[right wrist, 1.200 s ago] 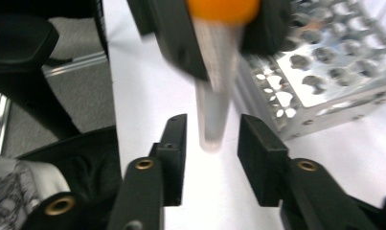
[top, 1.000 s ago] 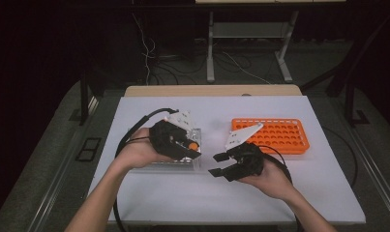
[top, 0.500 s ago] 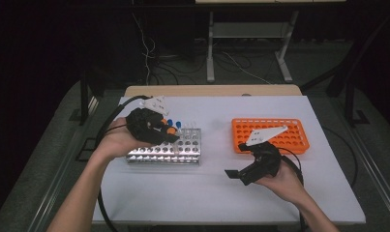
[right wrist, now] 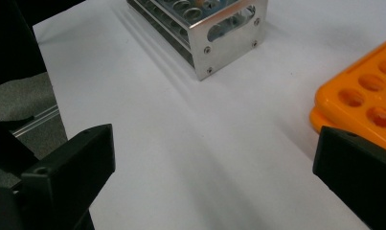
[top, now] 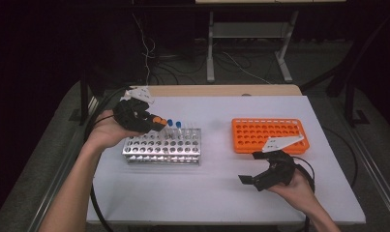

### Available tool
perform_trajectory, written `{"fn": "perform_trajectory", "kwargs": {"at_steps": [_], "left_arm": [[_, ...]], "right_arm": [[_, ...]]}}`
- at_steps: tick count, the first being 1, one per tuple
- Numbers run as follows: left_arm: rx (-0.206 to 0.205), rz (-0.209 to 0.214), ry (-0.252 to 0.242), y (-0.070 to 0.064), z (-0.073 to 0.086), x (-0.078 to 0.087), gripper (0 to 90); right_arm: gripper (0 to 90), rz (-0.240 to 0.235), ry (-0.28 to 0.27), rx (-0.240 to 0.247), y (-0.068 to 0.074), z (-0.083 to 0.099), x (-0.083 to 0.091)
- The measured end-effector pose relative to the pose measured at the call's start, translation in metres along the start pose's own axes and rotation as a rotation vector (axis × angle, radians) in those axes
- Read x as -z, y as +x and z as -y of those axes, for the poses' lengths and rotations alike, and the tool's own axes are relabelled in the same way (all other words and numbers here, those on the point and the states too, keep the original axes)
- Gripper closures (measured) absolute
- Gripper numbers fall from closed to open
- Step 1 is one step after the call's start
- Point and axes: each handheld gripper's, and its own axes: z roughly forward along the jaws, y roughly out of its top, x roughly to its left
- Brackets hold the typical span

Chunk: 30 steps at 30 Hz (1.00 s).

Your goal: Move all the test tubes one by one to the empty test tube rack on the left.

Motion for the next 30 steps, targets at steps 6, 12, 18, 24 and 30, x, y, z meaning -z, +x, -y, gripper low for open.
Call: {"fn": "perform_trajectory", "kwargs": {"at_steps": [6,12,18,24,30], "left_arm": [[0.029,-0.033,-0.009,0.015,0.004,-0.002,68.6],[0.064,-0.066,-0.022,0.029,0.007,-0.006,68.7],[0.093,-0.087,-0.034,0.043,0.01,-0.013,68.7],[0.112,-0.083,-0.032,0.049,0.015,-0.025,68.7],[0.132,-0.059,-0.027,0.052,0.022,-0.035,68.7]], "right_arm": [[0.2,0.004,0.001,-0.03,-0.002,0.01,0.005],[0.3,0.008,-0.009,-0.051,-0.003,0.02,0.01],[0.3,0.022,-0.013,-0.058,-0.003,0.026,0.012],[0.2,0.03,-0.022,-0.06,-0.003,0.029,0.014],[0.2,0.034,-0.02,-0.062,-0.004,0.031,0.014]]}}
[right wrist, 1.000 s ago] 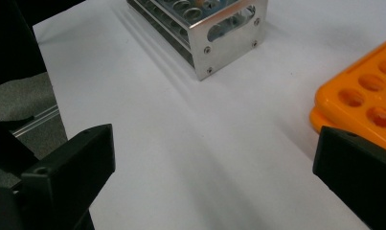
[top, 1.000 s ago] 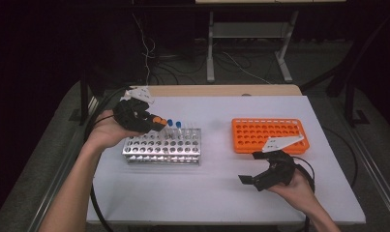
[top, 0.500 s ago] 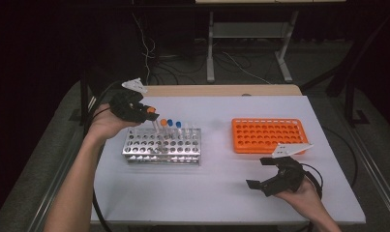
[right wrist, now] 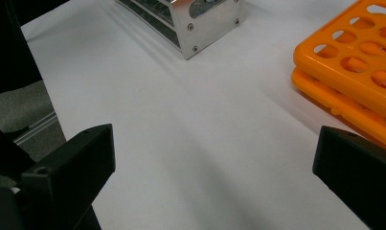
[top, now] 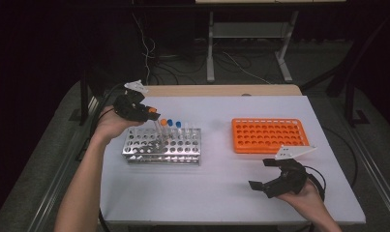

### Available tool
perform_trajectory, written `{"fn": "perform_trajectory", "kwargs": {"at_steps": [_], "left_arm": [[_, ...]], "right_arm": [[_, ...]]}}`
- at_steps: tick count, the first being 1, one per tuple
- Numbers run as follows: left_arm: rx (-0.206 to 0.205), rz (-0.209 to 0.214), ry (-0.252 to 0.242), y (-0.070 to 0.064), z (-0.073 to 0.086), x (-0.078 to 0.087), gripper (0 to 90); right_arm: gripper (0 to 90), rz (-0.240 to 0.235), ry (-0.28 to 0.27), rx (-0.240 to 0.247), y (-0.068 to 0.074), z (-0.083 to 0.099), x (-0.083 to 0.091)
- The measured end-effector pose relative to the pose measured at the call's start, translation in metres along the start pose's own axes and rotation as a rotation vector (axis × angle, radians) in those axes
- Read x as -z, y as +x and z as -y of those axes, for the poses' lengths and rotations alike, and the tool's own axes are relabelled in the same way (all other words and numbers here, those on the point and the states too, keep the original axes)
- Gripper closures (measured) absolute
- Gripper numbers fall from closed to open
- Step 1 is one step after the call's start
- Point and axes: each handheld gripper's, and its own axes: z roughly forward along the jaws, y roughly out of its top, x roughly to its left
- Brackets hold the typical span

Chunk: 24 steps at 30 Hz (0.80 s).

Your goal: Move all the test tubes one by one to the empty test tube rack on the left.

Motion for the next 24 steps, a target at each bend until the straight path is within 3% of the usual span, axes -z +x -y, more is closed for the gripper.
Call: {"fn": "perform_trajectory", "kwargs": {"at_steps": [9,13,24], "left_arm": [[0.014,0.022,0.03,0.001,0.008,-0.014,68.4],[0.034,0.028,0.011,0.001,0.011,-0.015,67.7],[0.14,0.02,-0.136,-0.015,0.022,0.013,30.2]], "right_arm": [[0.3,0.003,-0.005,-0.003,0.0,0.002,0.0],[0.3,0.005,-0.005,-0.008,-0.002,0.003,0.0],[0.3,0.021,-0.031,-0.038,-0.007,0.012,0.004]]}}
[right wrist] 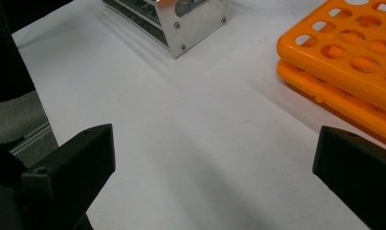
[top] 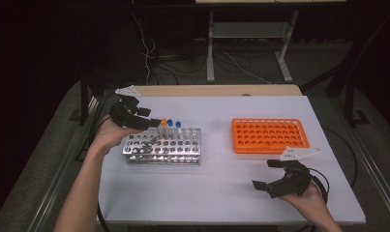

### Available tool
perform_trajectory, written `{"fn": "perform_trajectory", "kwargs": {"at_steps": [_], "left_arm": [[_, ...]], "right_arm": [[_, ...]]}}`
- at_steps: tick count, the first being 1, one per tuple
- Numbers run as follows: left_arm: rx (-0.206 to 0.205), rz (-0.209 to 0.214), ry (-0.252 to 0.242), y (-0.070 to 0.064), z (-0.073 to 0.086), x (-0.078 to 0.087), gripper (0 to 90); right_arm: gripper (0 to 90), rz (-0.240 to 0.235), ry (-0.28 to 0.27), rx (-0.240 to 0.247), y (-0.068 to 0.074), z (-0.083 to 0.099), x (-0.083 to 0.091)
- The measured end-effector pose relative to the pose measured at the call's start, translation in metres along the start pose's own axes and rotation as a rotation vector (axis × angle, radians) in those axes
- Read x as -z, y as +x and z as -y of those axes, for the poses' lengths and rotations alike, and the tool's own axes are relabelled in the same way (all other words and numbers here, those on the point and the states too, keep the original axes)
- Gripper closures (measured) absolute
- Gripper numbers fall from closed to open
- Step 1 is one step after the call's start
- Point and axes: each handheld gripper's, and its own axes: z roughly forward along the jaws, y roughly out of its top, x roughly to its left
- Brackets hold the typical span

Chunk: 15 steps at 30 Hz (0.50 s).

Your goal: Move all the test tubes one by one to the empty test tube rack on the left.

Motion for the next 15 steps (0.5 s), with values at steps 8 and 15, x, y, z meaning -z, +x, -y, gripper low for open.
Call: {"fn": "perform_trajectory", "kwargs": {"at_steps": [8,15], "left_arm": [[0.009,0.006,-0.06,-0.023,0.02,0.008,12.8],[0.017,0.019,-0.098,-0.043,0.032,0.009,2.6]], "right_arm": [[0.3,0.018,-0.03,-0.015,-0.002,0.006,0.003],[0.3,0.019,-0.034,-0.026,-0.004,0.011,0.004]]}}
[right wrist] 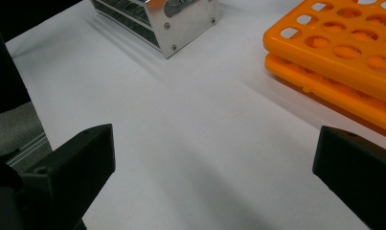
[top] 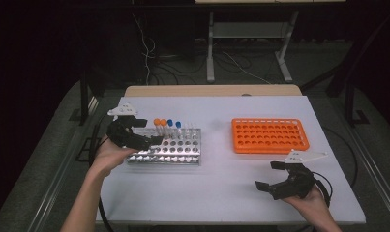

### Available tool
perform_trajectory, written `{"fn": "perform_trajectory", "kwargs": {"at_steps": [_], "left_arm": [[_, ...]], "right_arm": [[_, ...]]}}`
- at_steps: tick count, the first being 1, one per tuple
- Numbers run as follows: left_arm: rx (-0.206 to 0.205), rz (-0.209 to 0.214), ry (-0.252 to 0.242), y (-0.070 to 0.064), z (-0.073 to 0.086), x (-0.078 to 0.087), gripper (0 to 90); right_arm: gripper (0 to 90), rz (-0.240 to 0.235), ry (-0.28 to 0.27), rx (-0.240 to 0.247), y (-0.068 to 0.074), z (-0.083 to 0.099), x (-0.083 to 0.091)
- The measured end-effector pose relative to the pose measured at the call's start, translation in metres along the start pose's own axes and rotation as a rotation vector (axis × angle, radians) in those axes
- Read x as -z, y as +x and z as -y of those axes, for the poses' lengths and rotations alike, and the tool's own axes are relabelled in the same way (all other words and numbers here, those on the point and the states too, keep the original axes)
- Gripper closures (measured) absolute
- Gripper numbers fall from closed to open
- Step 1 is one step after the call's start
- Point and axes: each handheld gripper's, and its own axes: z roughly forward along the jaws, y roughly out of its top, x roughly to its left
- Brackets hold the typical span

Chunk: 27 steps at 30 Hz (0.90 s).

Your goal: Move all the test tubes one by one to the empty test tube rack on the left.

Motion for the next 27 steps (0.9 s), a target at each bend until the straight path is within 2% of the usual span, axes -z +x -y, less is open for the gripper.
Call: {"fn": "perform_trajectory", "kwargs": {"at_steps": [2,13,19,27], "left_arm": [[0.001,0.001,-0.012,-0.006,0.004,0.0,0.0],[0.005,0.026,-0.061,-0.032,0.027,0.001,0.0],[0.02,0.045,-0.077,-0.043,0.048,-0.004,0.0],[0.031,0.048,-0.086,-0.054,0.074,-0.013,0.0]], "right_arm": [[0.3,0.0,-0.002,0.002,0.0,0.001,0.001],[0.3,-0.005,-0.012,-0.004,0.001,0.004,0.006],[0.3,-0.011,-0.012,0.0,0.002,0.005,0.005],[0.3,-0.006,-0.026,0.004,0.004,0.008,0.009]]}}
